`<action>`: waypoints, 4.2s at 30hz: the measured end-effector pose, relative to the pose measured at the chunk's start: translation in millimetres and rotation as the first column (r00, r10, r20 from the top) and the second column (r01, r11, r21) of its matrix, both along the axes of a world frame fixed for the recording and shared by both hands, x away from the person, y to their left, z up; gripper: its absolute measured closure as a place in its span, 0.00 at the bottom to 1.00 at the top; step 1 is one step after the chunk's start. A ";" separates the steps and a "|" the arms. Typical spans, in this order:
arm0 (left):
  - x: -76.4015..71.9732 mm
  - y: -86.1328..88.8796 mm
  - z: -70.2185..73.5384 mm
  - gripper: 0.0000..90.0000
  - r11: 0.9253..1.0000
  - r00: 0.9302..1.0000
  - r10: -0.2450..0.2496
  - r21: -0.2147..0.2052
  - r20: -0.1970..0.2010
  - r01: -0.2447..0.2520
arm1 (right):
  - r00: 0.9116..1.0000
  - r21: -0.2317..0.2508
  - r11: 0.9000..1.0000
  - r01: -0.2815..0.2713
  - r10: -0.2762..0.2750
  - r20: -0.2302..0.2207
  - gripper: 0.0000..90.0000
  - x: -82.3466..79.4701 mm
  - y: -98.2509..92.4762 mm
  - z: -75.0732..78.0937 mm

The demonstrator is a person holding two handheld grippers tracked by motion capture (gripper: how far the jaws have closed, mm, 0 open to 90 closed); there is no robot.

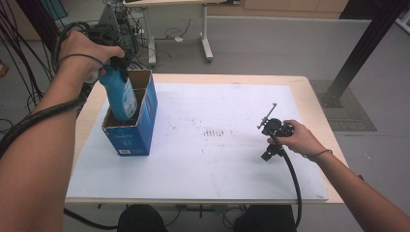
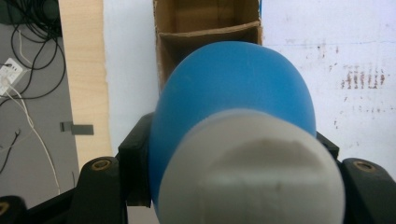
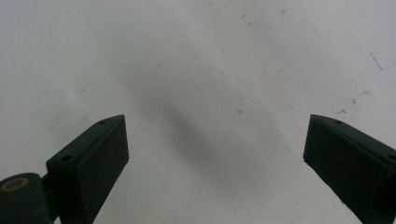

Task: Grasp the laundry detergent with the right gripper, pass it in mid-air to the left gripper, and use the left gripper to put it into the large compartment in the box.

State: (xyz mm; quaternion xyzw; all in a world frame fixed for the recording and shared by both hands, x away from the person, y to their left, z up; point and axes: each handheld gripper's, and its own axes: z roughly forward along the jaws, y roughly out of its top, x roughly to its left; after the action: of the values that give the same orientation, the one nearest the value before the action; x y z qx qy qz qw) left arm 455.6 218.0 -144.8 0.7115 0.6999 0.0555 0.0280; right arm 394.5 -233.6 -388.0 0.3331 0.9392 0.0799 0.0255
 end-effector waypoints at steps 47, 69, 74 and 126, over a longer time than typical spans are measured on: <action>11.0 6.4 -103.3 0.41 1.000 0.995 0.009 -0.026 -0.095 -0.012 | 1.000 0.002 1.000 0.004 -0.004 -0.019 0.08 3.3 -0.5 -12.4; 11.7 7.6 -132.8 0.41 1.000 0.989 0.006 -0.021 -0.149 -0.010 | 1.000 -0.002 1.000 0.007 -0.007 -0.020 0.08 4.1 -0.7 -12.6; 11.6 6.8 -132.9 0.41 1.000 0.989 0.009 -0.019 -0.147 -0.011 | 1.000 -0.001 1.000 0.011 -0.011 -0.025 0.08 4.5 -0.5 -13.7; 11.8 7.2 -134.0 0.41 0.999 0.987 0.018 -0.029 -0.160 -0.023 | 1.000 0.001 1.000 -0.004 0.004 -0.031 0.08 4.6 2.0 -14.9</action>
State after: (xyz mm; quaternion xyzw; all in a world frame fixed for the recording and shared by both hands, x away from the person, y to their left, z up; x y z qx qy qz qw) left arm 467.4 225.3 -278.8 0.7060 0.7079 -0.0121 -0.0178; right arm 399.1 -231.6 -402.9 0.3322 0.9401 0.0751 0.0109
